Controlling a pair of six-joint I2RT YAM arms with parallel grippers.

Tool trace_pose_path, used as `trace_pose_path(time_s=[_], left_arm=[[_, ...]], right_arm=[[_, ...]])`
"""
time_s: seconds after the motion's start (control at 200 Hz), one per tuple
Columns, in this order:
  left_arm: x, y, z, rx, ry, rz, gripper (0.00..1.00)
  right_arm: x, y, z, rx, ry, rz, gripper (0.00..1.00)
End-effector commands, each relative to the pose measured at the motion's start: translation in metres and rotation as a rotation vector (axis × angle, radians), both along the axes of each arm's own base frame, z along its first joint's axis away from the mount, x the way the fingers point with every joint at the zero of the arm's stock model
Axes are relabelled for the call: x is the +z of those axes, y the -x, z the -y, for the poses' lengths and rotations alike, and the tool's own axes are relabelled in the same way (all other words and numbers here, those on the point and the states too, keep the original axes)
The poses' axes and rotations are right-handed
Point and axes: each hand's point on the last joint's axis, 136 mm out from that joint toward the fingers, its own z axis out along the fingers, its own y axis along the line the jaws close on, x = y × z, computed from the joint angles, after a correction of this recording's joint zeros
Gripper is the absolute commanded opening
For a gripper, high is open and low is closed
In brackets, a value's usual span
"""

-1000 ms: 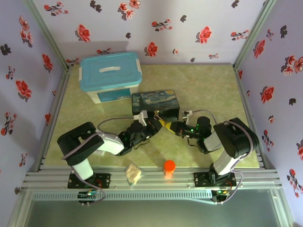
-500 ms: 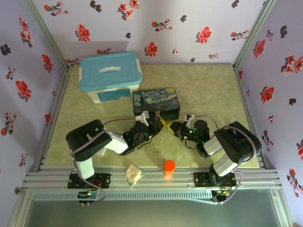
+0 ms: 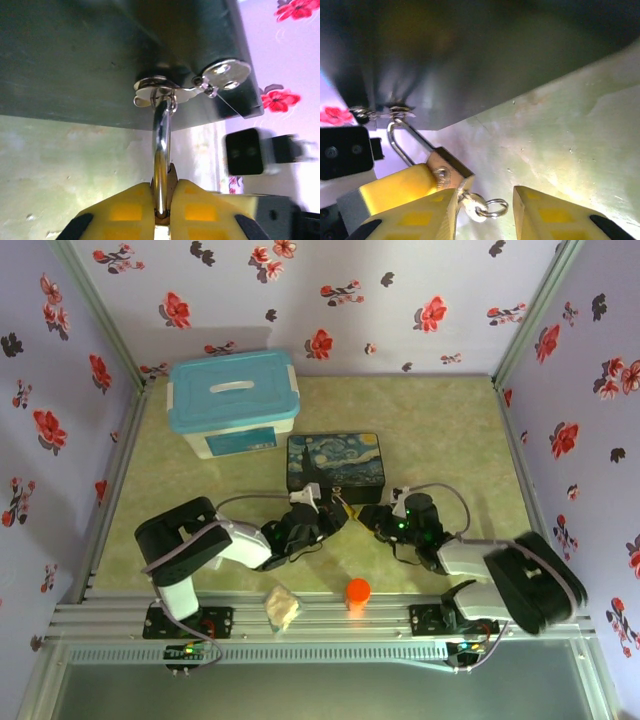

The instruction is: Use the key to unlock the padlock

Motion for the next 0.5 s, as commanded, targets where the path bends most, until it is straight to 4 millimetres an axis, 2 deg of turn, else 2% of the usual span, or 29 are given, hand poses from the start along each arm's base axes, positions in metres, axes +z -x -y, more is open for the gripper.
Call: trace_pose_path(time_s=[0.0,0.195,0.26,0.36,0.495], left_arm=[[0.018,0.004,0.004,-0.036,0.0,0.05,0.0],[0.018,0.004,-0.003,-0.018,-0.005,0.056,0.0],[0.021,0.004,-0.005,-0.015,-0.003,0.06,0.0],[0.024,0.005,-0.007,-0.017,-0.005,0.065,0.0],[0.029,0.005,-0.007,-0.026,0.0,0.071,0.0]], right_arm=[[-0.012,0.009,0.026,0.06,0.341,0.104,0.36],[-0.004,0.018,0.048,0.106,0.536,0.244,0.39],[0.002,0.018,0.039,0.13,0.538,0.31,0.4],[0.006,0.017,0.03,0.177,0.666,0.404,0.41],[0.005,0.016,0.009,0.281,0.746,0.428,0.43]])
